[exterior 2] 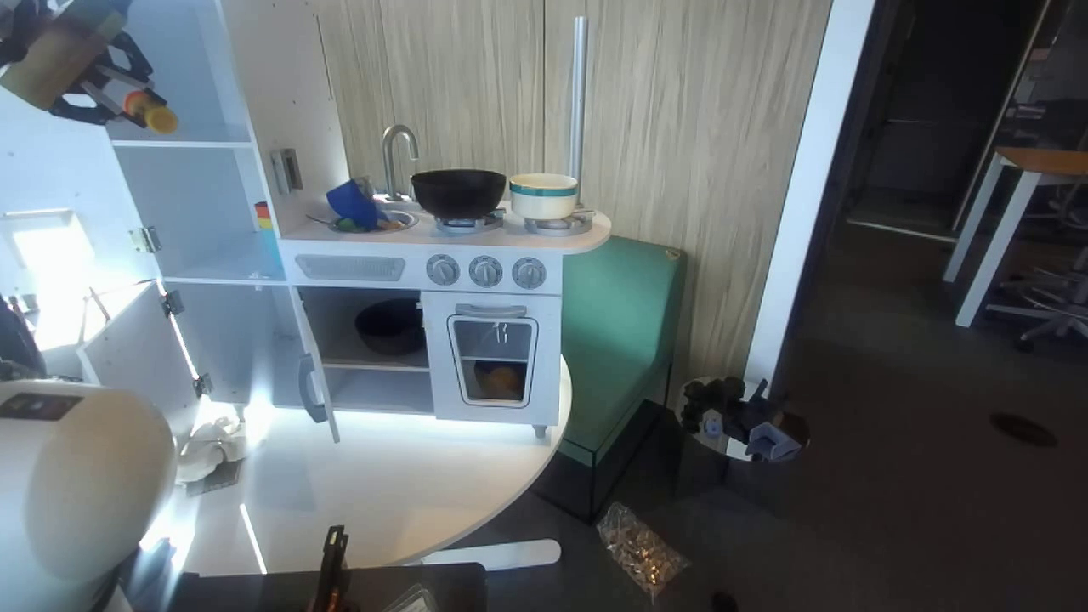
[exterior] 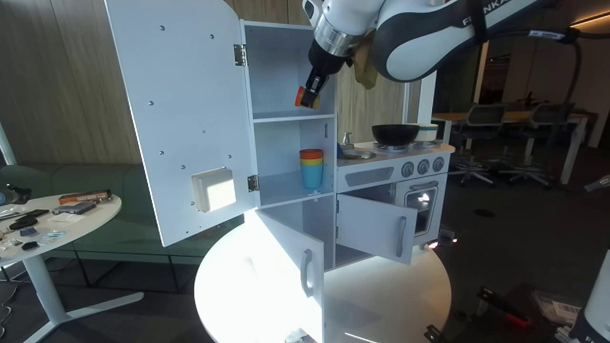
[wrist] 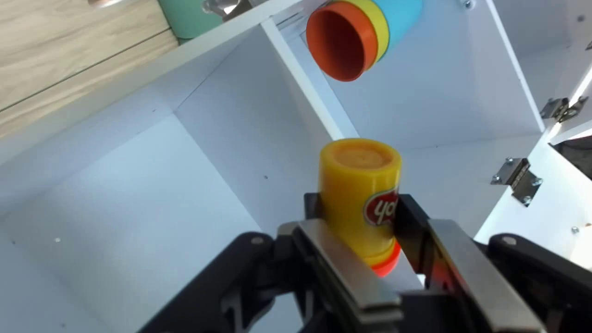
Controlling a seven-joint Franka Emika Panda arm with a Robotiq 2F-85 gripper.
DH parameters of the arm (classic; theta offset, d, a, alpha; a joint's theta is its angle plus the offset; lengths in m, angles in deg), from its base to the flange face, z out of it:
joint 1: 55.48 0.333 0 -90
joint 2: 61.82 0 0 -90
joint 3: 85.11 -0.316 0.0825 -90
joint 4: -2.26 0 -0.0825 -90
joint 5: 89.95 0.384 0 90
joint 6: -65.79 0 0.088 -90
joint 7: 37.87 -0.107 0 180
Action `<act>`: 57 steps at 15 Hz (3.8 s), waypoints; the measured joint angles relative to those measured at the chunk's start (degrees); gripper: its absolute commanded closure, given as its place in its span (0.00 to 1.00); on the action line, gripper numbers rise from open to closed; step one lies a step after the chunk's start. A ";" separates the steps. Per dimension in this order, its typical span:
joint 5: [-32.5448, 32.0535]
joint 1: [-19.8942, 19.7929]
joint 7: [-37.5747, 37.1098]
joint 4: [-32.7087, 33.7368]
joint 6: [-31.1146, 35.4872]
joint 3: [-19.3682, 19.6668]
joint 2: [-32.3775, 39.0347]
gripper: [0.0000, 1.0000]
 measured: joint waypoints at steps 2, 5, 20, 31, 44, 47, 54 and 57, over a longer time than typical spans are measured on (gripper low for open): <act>-5.77 -2.48 -6.30 0.47 4.08 -0.65 -0.11 0.82; -16.49 -8.36 -18.48 0.69 10.94 -1.50 0.17 0.82; -48.98 -16.56 -59.29 7.92 20.56 -6.36 11.94 0.82; -66.28 -16.59 -79.76 12.23 18.46 -5.91 16.37 0.00; -70.95 -15.44 -84.58 12.22 17.92 -6.51 11.64 0.00; -70.49 -15.51 -83.84 11.64 18.35 -6.45 10.92 0.00; -52.73 -9.64 -66.17 4.43 20.47 -0.66 10.21 0.00; -39.44 -3.80 -53.14 -0.75 17.55 2.56 6.05 0.00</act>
